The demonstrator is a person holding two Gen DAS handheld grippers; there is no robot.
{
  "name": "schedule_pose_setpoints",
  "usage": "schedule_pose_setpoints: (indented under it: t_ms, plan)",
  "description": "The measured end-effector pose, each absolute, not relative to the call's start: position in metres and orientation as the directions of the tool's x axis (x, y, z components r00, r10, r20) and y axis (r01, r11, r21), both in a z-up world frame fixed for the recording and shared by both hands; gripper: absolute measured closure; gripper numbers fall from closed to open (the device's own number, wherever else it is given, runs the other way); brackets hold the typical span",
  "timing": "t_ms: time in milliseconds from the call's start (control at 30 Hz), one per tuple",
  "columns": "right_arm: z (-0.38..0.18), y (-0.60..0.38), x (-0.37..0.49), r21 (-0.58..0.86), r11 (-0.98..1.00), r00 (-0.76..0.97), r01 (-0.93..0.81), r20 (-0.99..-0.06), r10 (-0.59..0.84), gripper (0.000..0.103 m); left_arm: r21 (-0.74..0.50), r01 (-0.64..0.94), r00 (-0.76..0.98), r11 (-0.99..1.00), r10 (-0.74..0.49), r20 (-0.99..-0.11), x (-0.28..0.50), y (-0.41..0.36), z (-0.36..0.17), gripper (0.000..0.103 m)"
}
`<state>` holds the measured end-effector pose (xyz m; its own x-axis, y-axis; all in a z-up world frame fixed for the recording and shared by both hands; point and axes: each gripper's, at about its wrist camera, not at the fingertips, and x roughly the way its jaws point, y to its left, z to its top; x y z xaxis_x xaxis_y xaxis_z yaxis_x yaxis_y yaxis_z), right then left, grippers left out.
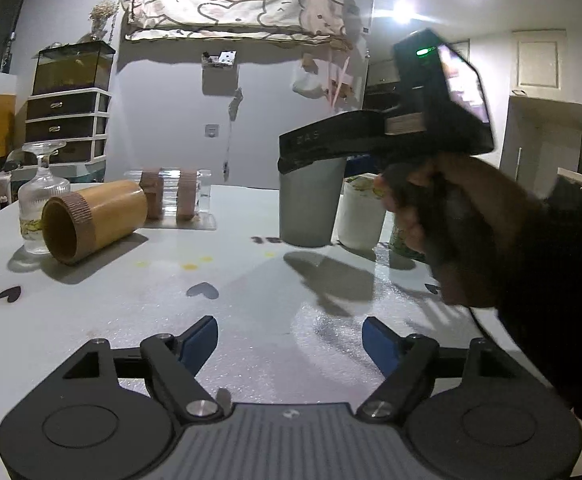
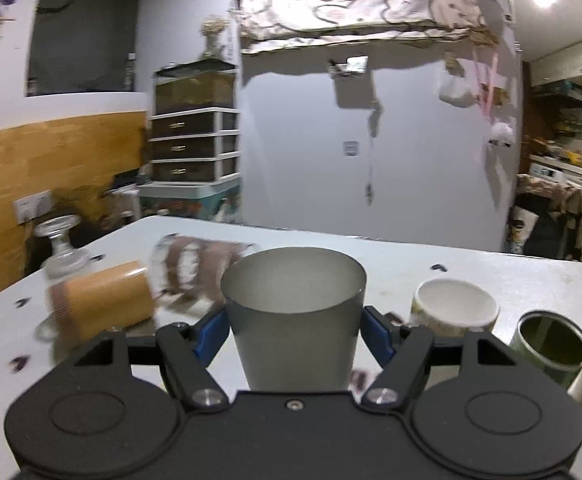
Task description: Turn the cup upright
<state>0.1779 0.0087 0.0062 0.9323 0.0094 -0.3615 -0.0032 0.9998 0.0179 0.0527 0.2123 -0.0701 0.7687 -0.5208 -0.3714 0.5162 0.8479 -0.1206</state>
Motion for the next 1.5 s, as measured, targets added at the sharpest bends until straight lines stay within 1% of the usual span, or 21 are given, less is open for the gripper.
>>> schedule_pose_setpoints:
  t_ms: [133, 333, 367, 400, 433, 467, 500, 633, 733, 800, 933, 1033, 1067, 1500]
  plan:
    - [0.001, 0.006, 0.205, 0.019, 0.996, 0.932, 0.083, -0.354, -0.071, 0.031, -0.115, 0.511, 0.774, 0.852, -0.515, -0.370, 0.052, 0.214, -0.071, 0.022]
    - [-0.014, 0.004, 0.224, 0.043, 0.992, 0.919, 0.116, -0.383, -0.091, 0.030, -0.117, 0.498, 0.781, 0.860, -0.502, -0.372, 0.054, 0.218, -0.073, 0.021]
    - [-0.016, 0.004, 0.224, 0.045, 0.992, 0.923, 0.117, -0.374, -0.092, 0.030, -0.118, 0.494, 0.782, 0.861, -0.500, -0.373, 0.054, 0.219, -0.073, 0.019]
    - [-0.016, 0.004, 0.223, 0.047, 0.992, 0.924, 0.116, -0.372, -0.091, 0.029, -0.118, 0.492, 0.783, 0.863, -0.497, -0.373, 0.054, 0.219, -0.073, 0.015]
    - [-0.016, 0.003, 0.222, 0.058, 0.992, 0.923, 0.114, -0.376, -0.084, 0.026, -0.118, 0.488, 0.786, 0.865, -0.494, -0.372, 0.054, 0.219, -0.072, 0.015]
    - [-0.015, 0.001, 0.222, 0.074, 0.991, 0.921, 0.110, -0.384, -0.073, 0.018, -0.117, 0.484, 0.788, 0.867, -0.490, -0.372, 0.055, 0.219, -0.071, 0.014]
    - [-0.013, -0.001, 0.219, 0.095, 0.989, 0.920, 0.110, -0.386, -0.065, 0.016, -0.118, 0.479, 0.791, 0.870, -0.485, -0.372, 0.056, 0.219, -0.070, 0.012]
    - [-0.002, 0.000, 0.198, 0.105, 0.991, 0.930, 0.085, -0.364, -0.042, 0.016, -0.112, 0.462, 0.806, 0.880, -0.469, -0.361, 0.059, 0.220, -0.065, 0.011]
    - [0.004, 0.002, 0.168, 0.091, 0.994, 0.940, 0.053, -0.341, -0.019, 0.014, -0.107, 0.452, 0.818, 0.885, -0.460, -0.347, 0.059, 0.221, -0.061, 0.009]
    - [0.004, 0.003, 0.143, 0.076, 0.997, 0.944, 0.031, -0.329, -0.004, 0.013, -0.102, 0.442, 0.825, 0.891, -0.448, -0.344, 0.060, 0.221, -0.060, 0.006]
    - [0.001, 0.001, 0.101, 0.043, 0.999, 0.953, 0.019, -0.302, -0.005, 0.011, -0.092, 0.425, 0.837, 0.900, -0.430, -0.339, 0.061, 0.217, -0.055, 0.005]
    - [-0.002, -0.004, 0.074, 0.035, 0.999, 0.957, 0.017, -0.290, -0.006, 0.010, -0.073, 0.412, 0.849, 0.908, -0.412, -0.330, 0.058, 0.216, -0.050, 0.002]
    - [-0.004, -0.006, 0.066, 0.039, 0.999, 0.958, 0.019, -0.286, -0.007, 0.009, -0.064, 0.408, 0.854, 0.911, -0.405, -0.327, 0.057, 0.216, -0.048, 0.000]
    - [-0.014, -0.042, -0.009, 0.072, 0.989, 0.959, 0.128, -0.264, -0.105, 0.000, -0.036, 0.360, 0.893, 0.932, -0.355, -0.277, 0.042, 0.212, -0.027, 0.000]
